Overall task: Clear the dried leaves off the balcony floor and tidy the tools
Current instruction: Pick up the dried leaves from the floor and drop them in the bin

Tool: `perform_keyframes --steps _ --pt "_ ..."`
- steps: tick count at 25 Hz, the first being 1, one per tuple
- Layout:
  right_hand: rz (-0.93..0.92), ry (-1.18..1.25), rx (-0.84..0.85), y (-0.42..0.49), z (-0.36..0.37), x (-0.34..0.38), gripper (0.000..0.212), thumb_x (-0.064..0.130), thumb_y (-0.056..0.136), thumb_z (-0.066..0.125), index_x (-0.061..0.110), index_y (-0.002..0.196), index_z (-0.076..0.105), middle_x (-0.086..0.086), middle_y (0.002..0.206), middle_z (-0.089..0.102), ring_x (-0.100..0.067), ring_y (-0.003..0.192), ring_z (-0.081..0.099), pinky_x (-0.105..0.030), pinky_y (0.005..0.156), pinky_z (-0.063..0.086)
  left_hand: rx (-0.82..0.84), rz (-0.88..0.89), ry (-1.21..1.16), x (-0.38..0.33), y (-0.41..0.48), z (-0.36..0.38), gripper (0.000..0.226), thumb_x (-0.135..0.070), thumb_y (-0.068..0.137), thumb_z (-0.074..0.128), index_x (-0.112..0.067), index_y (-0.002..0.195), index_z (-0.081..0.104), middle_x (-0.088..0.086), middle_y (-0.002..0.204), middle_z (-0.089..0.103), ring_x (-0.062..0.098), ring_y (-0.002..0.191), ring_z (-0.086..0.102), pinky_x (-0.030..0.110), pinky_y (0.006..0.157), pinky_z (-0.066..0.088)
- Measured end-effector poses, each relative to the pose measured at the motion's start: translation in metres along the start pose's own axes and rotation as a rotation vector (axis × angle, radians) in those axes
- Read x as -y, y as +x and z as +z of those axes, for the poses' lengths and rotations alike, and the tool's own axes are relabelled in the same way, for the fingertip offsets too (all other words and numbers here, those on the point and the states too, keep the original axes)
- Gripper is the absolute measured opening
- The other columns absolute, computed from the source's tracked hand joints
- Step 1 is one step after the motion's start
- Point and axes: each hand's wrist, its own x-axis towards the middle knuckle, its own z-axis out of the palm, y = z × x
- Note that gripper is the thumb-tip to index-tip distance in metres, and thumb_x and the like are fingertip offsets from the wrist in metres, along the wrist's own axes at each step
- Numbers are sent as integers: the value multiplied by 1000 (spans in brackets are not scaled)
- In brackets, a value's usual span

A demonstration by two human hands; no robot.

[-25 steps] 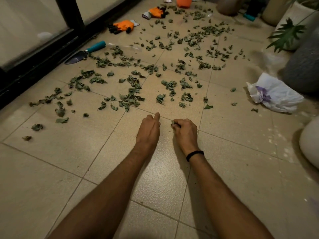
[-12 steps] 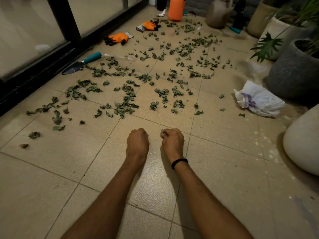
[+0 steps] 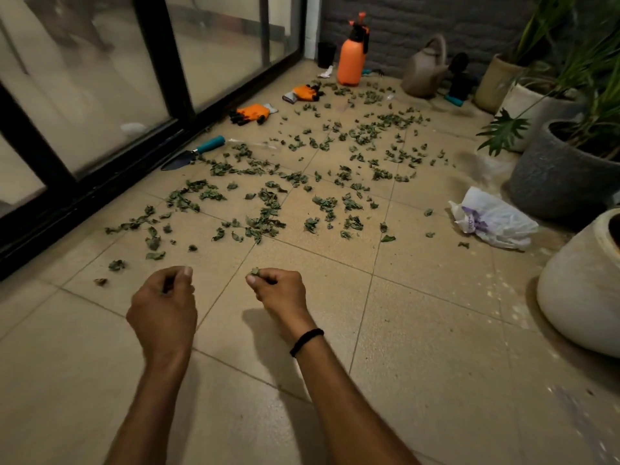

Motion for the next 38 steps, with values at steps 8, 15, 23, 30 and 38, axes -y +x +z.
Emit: perform_keyframes --steps 8,15,23,30,38 --pt "-133 215 332 -88 126 85 21 16 88 74 -4 83 70 -1 66 57 -13 64 50 -32 64 45 -361 32 32 -26 9 -202 11 -25 97 62 -23 90 71 -5 74 69 11 69 67 32 71 56" --pt "-361 141 759 -245 265 147 14 23 87 74 14 97 78 0 82 75 -8 74 65 -35 76 56 -824 -72 402 -5 -21 -414 20 -33 92 64 -18 96 76 7 89 76 27 88 70 35 81 53" --pt "-906 -407 1046 -380 372 146 19 3 87 57 0 101 70 -19 103 70 -34 101 63 -33 79 43 -624 -627 791 44 -82 -512 30 -13 93 63 -13 121 72 22 123 68 44 115 60 42 100 47" --pt "-552 -21 907 -345 346 153 13 28 85 75 15 82 74 2 79 73 -11 73 67 -24 77 55 -782 -414 765 27 -63 -496 22 -18 93 60 -8 105 75 22 108 71 45 103 62 45 91 48" --pt "-248 284 887 -281 287 141 16 19 91 69 4 93 74 -12 79 74 -18 68 71 -36 68 62 -827 -111 381 8 -24 -395 18 -19 89 61 -19 106 64 -7 93 67 14 89 63 24 78 44"
